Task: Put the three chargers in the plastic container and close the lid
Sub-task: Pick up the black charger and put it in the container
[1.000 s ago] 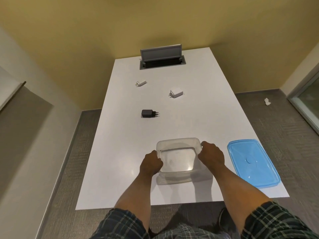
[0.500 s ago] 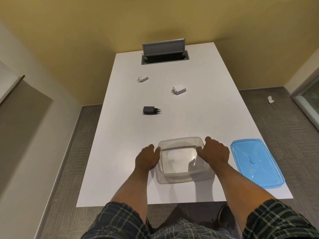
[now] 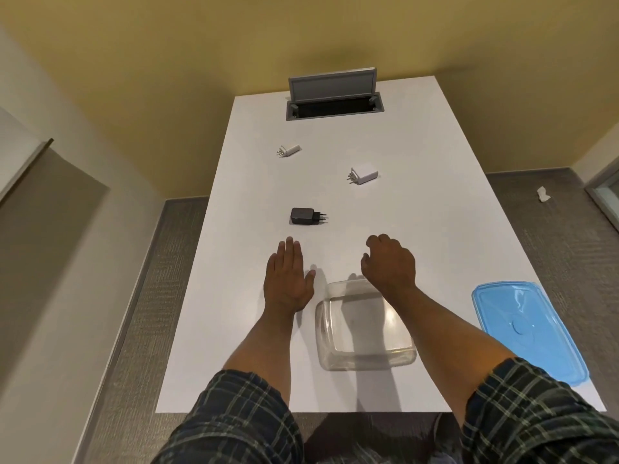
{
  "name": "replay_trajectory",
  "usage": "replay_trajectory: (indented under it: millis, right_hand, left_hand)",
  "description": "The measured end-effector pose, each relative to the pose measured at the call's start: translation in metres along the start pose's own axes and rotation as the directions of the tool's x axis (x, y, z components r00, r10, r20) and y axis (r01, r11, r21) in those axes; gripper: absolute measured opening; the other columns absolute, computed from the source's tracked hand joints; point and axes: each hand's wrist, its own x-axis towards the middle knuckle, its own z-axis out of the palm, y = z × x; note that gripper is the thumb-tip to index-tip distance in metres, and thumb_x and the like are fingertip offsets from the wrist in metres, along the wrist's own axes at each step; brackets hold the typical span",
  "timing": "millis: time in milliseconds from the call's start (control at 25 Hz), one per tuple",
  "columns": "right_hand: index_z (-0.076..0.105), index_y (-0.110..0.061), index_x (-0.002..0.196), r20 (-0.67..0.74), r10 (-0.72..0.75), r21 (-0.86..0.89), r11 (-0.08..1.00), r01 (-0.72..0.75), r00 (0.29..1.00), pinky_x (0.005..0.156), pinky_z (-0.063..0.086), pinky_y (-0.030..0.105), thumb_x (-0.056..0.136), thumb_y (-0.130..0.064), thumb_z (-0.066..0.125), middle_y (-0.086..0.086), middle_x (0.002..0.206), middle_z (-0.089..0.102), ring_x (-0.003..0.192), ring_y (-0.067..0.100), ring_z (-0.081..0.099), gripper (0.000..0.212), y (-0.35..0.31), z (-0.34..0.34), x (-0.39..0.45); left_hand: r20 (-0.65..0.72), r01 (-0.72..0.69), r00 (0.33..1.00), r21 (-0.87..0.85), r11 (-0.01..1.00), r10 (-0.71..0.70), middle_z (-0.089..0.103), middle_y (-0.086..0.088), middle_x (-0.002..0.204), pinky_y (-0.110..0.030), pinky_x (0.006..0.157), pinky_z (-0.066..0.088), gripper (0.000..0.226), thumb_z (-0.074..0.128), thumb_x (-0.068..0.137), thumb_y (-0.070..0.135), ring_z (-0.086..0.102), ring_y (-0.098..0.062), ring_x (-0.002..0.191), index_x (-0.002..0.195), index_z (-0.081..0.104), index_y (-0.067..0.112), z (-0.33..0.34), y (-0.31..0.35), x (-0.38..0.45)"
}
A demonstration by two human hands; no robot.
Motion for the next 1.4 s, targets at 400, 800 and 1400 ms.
replay_trajectory:
  millis: [400,800,1400]
  right_hand:
    - [0.057,-0.01,0.115,0.119,-0.107,0.122,0.988,0.093,0.987,0.073,0.042,0.034,0.09,-0.018,0.057,0.008,0.114,0.06,0.103,0.03,0.06,0.025,-0.074,0.046,0.065]
    - [0.051,-0.01,0.139,0.16,-0.161,0.153,0.979,0.137,0.974,0.087,0.05,0.039,0.092,-0.013,0.06,0.008,0.136,0.053,0.118,0.031,0.057,0.048,-0.119,0.072,0.139]
    - [0.04,-0.002,0.143,0.209,-0.159,0.07,0.987,0.147,0.965,0.074,0.051,0.042,0.092,-0.005,0.058,0.015,0.135,0.046,0.103,0.037,0.066,0.054,-0.143,0.103,0.17]
  left_hand:
    - [0.116,0.075,0.991,-0.127,0.989,-0.06,-0.009,-0.011,0.173,-0.035,0.131,0.002,0.074,0.03,0.109,0.042,-0.004,-0.025,0.162,0.164,-0.004,0.007,0.045,-0.035,0.022]
    - [0.253,0.131,0.965,-0.232,0.964,-0.07,-0.013,-0.011,0.172,-0.041,0.132,0.003,0.075,0.03,0.11,0.043,-0.009,-0.026,0.161,0.163,-0.006,0.005,0.079,-0.061,0.049]
    - [0.286,0.111,0.956,-0.172,0.979,-0.058,-0.024,-0.007,0.17,-0.042,0.131,-0.004,0.081,0.021,0.107,0.056,-0.021,-0.025,0.159,0.162,-0.017,0.01,0.097,-0.069,0.06]
